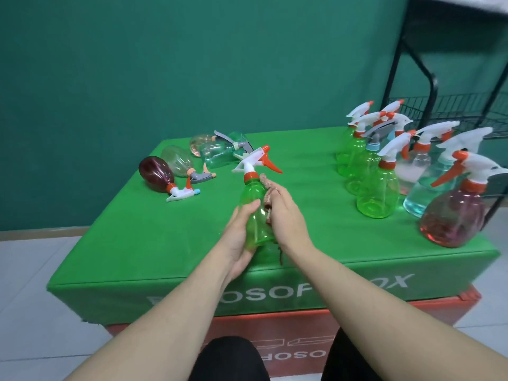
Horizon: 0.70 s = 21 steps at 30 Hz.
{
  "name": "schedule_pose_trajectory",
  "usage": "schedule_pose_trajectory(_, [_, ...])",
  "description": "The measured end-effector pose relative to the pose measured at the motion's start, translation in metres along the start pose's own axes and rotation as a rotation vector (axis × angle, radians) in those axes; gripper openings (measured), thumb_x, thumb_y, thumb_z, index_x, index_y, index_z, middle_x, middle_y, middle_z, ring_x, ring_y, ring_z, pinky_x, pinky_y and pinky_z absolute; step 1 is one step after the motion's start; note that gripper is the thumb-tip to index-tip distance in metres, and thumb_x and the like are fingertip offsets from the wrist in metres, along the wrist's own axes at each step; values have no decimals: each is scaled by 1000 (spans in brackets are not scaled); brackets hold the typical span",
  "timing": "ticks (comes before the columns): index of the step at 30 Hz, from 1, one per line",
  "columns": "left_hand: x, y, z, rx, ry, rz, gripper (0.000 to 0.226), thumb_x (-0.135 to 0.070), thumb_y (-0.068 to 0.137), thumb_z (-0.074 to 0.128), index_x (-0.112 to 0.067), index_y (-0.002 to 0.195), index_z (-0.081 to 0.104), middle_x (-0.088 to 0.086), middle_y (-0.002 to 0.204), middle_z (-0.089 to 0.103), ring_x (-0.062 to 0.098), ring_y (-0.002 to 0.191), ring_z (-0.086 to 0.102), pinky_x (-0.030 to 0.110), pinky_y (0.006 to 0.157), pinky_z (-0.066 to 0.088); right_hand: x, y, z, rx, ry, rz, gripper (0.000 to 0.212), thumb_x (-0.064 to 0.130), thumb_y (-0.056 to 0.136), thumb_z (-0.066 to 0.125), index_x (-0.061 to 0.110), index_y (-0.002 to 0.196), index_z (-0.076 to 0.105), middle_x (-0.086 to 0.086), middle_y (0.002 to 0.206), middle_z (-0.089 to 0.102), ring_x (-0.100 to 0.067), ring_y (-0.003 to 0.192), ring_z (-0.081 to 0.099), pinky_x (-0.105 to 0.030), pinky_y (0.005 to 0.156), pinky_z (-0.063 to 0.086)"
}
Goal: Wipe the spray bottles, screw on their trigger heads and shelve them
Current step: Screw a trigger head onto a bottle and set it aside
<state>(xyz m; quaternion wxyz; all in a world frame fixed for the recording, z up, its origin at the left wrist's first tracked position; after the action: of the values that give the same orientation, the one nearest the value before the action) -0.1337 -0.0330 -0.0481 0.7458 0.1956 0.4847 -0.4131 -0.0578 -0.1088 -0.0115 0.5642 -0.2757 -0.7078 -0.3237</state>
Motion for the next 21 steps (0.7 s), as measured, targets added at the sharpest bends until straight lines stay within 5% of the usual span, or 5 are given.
schedule_pose_trajectory(6, [13,5,26,-87,42,102,38,-32,97,64,-18,130,54,5,102,75,18,85,73,33,73,57,-28,0,-15,-61,262,266,42,52,88,38,35,110,69,4,102,75,-21,100,70,-48,98,52])
schedule_pose_trajectory(10, [21,9,46,-90,125,145,69,-47,82,75,-26,141,45,4,112,76,17,95,76,35,76,61,-38,1,-29,-80,565,384,42,44,92,46,21,118,70,-7,108,76,-29,102,73,-51,96,55])
schedule_pose_trajectory(13, [26,15,54,-114,208,160,98,-66,69,78,-38,151,33,7,136,66,27,118,68,52,102,53,-48,4,-37,-142,589,438,60,58,81,50,23,128,62,-8,114,74,-29,101,73,-51,93,57])
schedule_pose_trajectory(16, [29,21,67,-115,313,184,106,-70,69,79,-41,155,25,2,142,59,23,119,64,47,102,52,-67,16,-50,-164,565,446,80,74,68,44,27,131,59,-4,115,73,-27,104,71,-50,96,54])
schedule_pose_trajectory(21, [32,29,98,-73,438,239,98,-57,73,83,-33,152,31,0,138,61,19,126,60,47,114,45,-47,0,-92,-134,484,486,46,47,105,33,14,121,61,-12,110,71,-27,99,71,-45,91,57])
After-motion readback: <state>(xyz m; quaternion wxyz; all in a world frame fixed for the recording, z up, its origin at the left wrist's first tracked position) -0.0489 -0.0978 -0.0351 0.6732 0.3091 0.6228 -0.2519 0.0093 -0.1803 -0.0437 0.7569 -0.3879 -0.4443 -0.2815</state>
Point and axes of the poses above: each hand's wrist, its own y-axis towards the middle knuckle, its own z-axis out of the palm, x = y × z, the point moved 3 cm from there along y, towards the middle knuckle
